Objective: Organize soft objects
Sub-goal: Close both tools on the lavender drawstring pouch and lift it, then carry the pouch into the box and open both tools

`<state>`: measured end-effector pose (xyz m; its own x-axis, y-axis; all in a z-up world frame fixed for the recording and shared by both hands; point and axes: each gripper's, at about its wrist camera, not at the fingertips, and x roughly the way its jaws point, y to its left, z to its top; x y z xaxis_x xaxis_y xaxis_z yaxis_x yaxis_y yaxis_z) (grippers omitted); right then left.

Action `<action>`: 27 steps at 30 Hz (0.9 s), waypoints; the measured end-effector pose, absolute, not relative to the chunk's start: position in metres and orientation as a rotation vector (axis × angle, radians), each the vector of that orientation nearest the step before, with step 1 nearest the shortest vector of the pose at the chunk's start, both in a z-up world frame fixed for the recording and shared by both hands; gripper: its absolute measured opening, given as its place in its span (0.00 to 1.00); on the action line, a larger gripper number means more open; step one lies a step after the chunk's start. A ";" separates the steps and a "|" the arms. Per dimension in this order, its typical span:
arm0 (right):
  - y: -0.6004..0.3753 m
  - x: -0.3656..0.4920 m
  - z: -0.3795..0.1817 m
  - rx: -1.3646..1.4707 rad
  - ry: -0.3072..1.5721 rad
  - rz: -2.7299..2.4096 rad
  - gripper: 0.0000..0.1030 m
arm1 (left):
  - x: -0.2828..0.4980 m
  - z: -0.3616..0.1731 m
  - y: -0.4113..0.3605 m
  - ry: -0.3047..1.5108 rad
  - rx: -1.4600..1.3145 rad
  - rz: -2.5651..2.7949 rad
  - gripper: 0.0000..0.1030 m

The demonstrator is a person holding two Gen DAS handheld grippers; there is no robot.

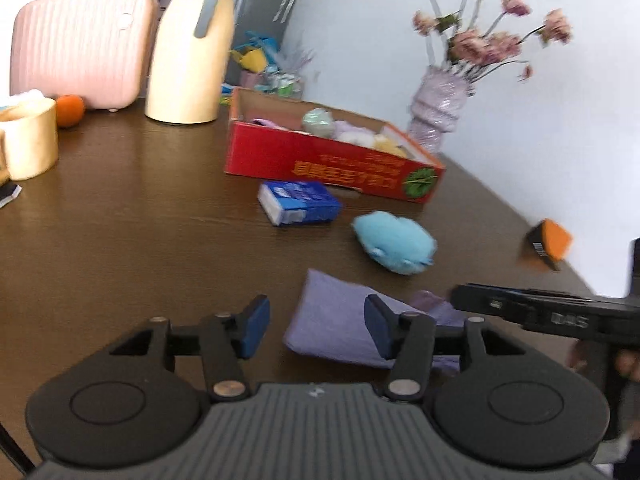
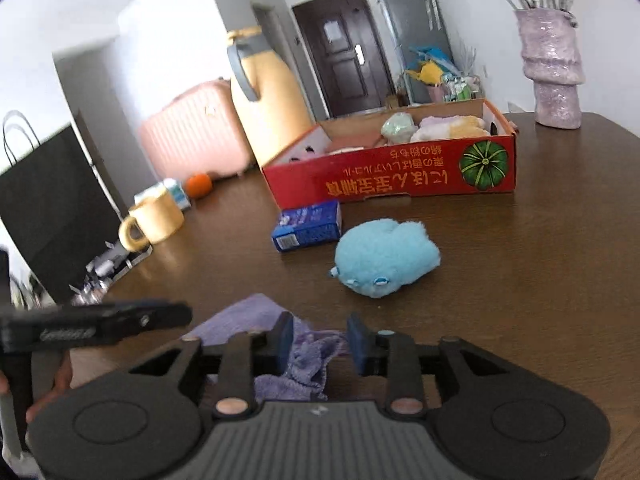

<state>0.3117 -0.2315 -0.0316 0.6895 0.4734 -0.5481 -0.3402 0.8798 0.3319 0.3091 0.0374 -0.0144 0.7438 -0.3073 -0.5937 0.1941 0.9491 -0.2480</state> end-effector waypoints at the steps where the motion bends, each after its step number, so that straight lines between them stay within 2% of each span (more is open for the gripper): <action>1: -0.232 0.309 -0.034 0.221 0.661 0.448 0.33 | 0.301 -0.014 0.041 0.670 -0.184 -0.295 0.52; 11: -0.245 0.273 -0.024 0.237 0.578 0.406 0.41 | 0.302 -0.033 0.037 0.665 -0.213 -0.331 0.51; 14: -0.243 0.277 -0.033 0.268 0.625 0.445 0.41 | 0.305 -0.037 0.035 0.671 -0.229 -0.359 0.50; 16: -0.239 0.285 -0.047 0.299 0.673 0.450 0.40 | 0.306 -0.040 0.034 0.681 -0.250 -0.377 0.45; 18: -0.235 0.290 -0.059 0.322 0.696 0.431 0.33 | 0.307 -0.043 0.033 0.687 -0.272 -0.379 0.30; 19: -0.235 0.292 -0.064 0.335 0.700 0.422 0.24 | 0.306 -0.044 0.033 0.688 -0.276 -0.383 0.22; 24: -0.239 0.294 -0.067 0.349 0.675 0.402 0.16 | 0.305 -0.046 0.033 0.691 -0.273 -0.374 0.10; 27: -0.236 0.286 -0.060 0.306 0.664 0.403 0.08 | 0.300 -0.045 0.033 0.686 -0.275 -0.386 0.08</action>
<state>0.2864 -0.2362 -0.0601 0.7153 0.4540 -0.5314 -0.2624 0.8791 0.3978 0.3000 0.0326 -0.0445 0.7074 -0.4318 -0.5596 0.2539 0.8941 -0.3691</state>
